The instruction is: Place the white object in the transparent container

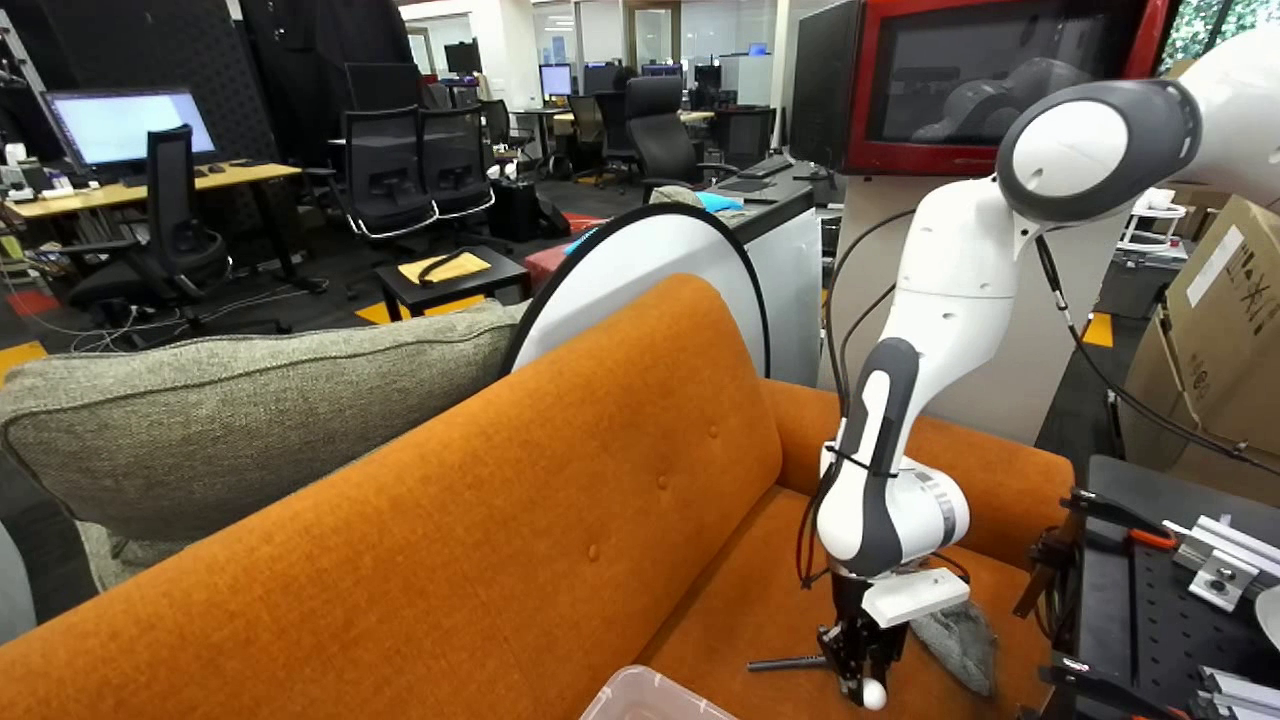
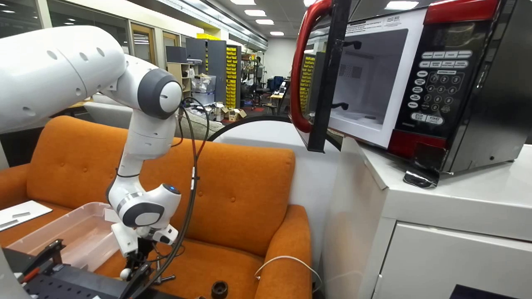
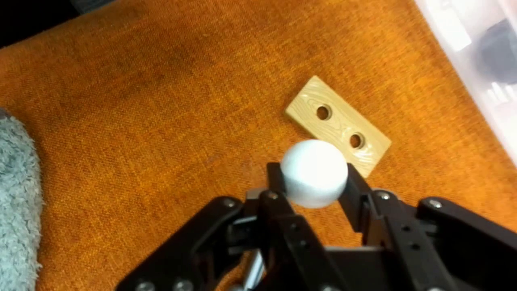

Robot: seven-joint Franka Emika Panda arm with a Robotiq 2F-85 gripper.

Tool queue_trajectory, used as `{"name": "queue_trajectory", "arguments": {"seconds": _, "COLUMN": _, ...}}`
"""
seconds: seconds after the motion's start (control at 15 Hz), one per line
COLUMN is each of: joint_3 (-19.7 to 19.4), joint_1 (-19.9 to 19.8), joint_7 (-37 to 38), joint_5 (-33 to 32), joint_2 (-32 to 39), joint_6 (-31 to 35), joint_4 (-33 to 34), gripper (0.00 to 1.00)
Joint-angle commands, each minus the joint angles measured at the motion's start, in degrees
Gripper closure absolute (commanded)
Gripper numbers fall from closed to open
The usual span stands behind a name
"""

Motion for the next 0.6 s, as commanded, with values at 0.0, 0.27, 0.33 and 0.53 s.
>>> {"name": "queue_trajectory", "arguments": {"seconds": 0.0, "joint_3": 5.4, "joint_1": -5.7, "joint_7": -4.4, "joint_5": -1.3, "joint_2": -7.7, "joint_6": 4.5, "joint_4": -8.5, "gripper": 0.88}}
{"name": "queue_trajectory", "arguments": {"seconds": 0.27, "joint_3": 11.8, "joint_1": -7.5, "joint_7": -6.6, "joint_5": -3.4, "joint_2": -13.3, "joint_6": 5.9, "joint_4": -13.0, "gripper": 0.88}}
{"name": "queue_trajectory", "arguments": {"seconds": 0.33, "joint_3": 13.7, "joint_1": -7.8, "joint_7": -7.2, "joint_5": -4.1, "joint_2": -13.9, "joint_6": 5.6, "joint_4": -13.7, "gripper": 0.88}}
{"name": "queue_trajectory", "arguments": {"seconds": 0.53, "joint_3": 18.1, "joint_1": -5.6, "joint_7": -7.8, "joint_5": -6.7, "joint_2": -14.4, "joint_6": 4.3, "joint_4": -14.3, "gripper": 0.88}}
